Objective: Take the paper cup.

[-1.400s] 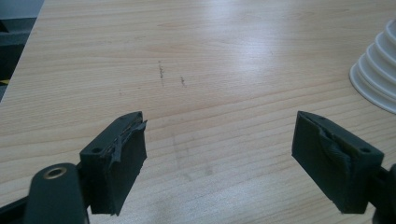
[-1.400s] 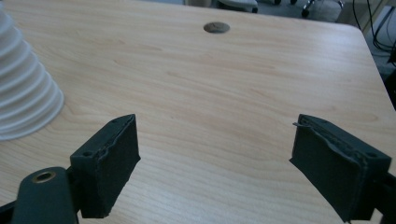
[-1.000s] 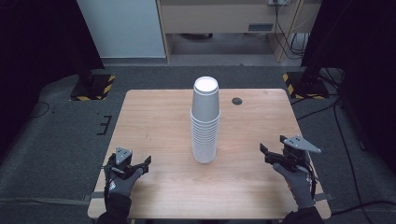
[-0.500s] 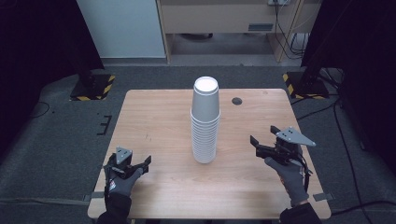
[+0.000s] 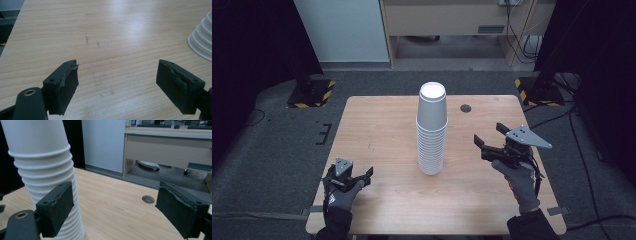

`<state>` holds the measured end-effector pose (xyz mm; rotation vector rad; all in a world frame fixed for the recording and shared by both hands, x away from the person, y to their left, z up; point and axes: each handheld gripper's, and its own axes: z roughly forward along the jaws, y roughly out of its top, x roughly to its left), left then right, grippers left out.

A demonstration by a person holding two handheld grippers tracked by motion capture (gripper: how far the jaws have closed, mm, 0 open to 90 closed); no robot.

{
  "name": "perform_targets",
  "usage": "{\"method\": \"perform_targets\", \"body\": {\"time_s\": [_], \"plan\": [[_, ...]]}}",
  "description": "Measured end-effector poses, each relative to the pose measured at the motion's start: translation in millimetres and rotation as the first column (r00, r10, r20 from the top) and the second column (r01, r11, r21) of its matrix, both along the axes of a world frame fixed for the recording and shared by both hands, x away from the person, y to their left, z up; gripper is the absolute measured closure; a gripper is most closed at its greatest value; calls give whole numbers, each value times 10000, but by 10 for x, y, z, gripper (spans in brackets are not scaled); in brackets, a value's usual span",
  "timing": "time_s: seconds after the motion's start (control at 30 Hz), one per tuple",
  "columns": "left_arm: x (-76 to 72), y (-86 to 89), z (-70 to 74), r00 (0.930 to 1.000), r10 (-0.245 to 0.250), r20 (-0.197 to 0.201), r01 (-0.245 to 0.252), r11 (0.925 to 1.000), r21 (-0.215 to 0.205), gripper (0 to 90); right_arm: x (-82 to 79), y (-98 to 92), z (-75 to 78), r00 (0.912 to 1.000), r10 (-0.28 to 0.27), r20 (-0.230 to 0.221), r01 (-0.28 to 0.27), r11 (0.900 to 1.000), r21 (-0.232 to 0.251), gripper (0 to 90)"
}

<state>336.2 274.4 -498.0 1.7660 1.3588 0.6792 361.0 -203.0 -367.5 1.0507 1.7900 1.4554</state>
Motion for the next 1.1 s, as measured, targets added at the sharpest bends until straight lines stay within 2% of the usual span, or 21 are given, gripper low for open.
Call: {"method": "perform_targets", "body": {"time_s": [0.2,0.57,1.1], "plan": [[-2,6,6,10000,-11,44,11,10000,34,167,20,76,175,9995,147,266,-151,9998,151,146],[-4,-2,7,10000,-38,57,38,10000,9,167,45,257,390,9965,582,598,-605,9974,385,146],[-5,-1,16,9998,-180,90,180,9998,35,169,101,638,689,9872,1273,964,-1295,9914,173,146]]}}
